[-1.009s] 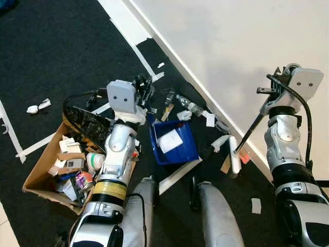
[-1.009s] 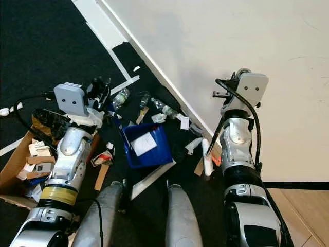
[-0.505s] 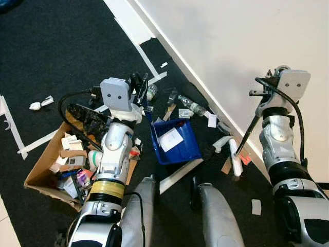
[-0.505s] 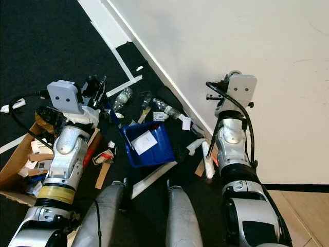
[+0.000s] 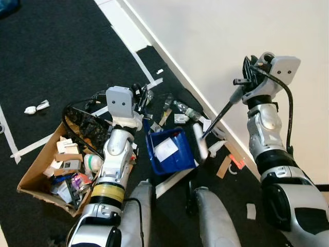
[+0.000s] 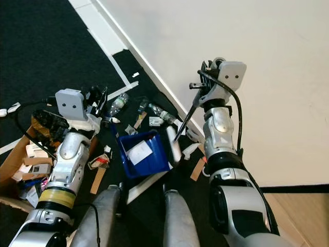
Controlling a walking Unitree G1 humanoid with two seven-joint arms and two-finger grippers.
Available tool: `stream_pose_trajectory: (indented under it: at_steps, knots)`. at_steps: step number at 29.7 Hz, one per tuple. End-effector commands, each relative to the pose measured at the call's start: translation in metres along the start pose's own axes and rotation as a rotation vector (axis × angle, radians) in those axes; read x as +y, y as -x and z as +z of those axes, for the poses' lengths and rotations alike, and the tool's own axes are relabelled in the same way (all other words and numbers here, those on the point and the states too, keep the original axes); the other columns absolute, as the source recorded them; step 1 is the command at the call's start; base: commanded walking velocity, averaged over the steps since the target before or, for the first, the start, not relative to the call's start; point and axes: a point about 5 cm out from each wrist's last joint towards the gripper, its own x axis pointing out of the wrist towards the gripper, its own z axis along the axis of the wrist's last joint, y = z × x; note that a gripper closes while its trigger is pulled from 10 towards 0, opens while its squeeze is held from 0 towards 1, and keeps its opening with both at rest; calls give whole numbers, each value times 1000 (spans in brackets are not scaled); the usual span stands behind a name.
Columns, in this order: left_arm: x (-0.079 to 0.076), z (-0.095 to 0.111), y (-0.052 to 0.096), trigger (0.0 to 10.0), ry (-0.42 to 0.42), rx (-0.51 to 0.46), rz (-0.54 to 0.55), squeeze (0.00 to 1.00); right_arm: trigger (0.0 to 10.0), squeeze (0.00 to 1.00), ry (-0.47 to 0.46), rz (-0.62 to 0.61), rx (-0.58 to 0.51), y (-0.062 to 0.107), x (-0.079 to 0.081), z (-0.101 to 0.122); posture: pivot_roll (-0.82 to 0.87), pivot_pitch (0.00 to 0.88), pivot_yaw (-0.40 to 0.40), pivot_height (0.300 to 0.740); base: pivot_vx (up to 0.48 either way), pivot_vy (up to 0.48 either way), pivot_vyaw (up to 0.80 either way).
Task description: Sweep floor
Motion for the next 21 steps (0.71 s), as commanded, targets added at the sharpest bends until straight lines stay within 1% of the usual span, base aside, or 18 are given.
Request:
stream_pose_trajectory:
  at_steps: [1, 2, 3, 4, 5, 6, 7, 8, 9, 10, 14, 15, 16, 18, 21]
  knots:
    - [-4, -5, 3, 10000, -1, 7, -19, 0, 10000, 0, 14, -33, 58, 12, -12, -14, 142, 159, -84, 740, 0, 0, 0]
    - [-4, -5, 3, 10000, -1, 7, -19, 0, 10000, 0, 14, -33, 58, 12, -12, -14, 142, 159, -84, 740, 0, 0, 0]
    - [-4, -5, 3, 10000, 1, 9, -27, 0, 10000, 0, 51, -32, 64, 13, -14, -14, 140, 159, -79, 740, 0, 0, 0]
    - [-6, -6, 3, 10000, 6, 10, -41, 0, 10000, 0, 97, -35, 71, 15, -18, -15, 140, 160, -77, 740, 0, 0, 0]
    - [-10, -6, 2, 10000, 19, 6, -69, 0, 10000, 0, 197, -43, 84, 18, -27, -15, 139, 163, -75, 740, 0, 0, 0]
    - [-11, -5, 2, 10000, 24, 3, -77, 0, 10000, 0, 227, -45, 84, 19, -29, -15, 139, 163, -75, 740, 0, 0, 0]
    - [-12, -5, 2, 10000, 27, 1, -81, 0, 10000, 0, 242, -45, 84, 20, -31, -15, 139, 163, -75, 740, 0, 0, 0]
    - [-15, -5, 1, 10000, 34, -1, -97, 0, 10000, 0, 257, -65, 78, 22, -37, -13, 131, 170, -66, 740, 0, 0, 0]
    - [-15, -5, 1, 10000, 34, -1, -97, 0, 10000, 0, 257, -65, 78, 22, -37, -13, 131, 170, -66, 740, 0, 0, 0]
    - [-16, -5, 2, 10000, 38, -3, -108, 0, 10000, 0, 264, -79, 73, 23, -42, -12, 127, 174, -62, 740, 0, 0, 0]
    - [-25, -4, -1, 10000, 54, -13, -162, 0, 10000, 0, 341, -134, 71, 31, -65, -7, 111, 191, -47, 740, 0, 0, 0]
    - [-25, -4, -1, 10000, 54, -13, -162, 0, 10000, 0, 341, -134, 71, 31, -65, -7, 111, 191, -47, 740, 0, 0, 0]
    - [-27, -4, -1, 10000, 52, -14, -170, 0, 10000, 0, 353, -142, 77, 33, -68, -7, 108, 196, -45, 740, 0, 0, 0]
    - [-29, -3, -2, 10000, 54, -19, -185, 0, 10000, 0, 396, -152, 98, 38, -74, -9, 103, 208, -43, 740, 0, 0, 0]
    - [-30, -3, -3, 10000, 49, -18, -206, 0, 10000, 0, 430, -171, 134, 47, -79, -16, 97, 219, -40, 740, 0, 0, 0]
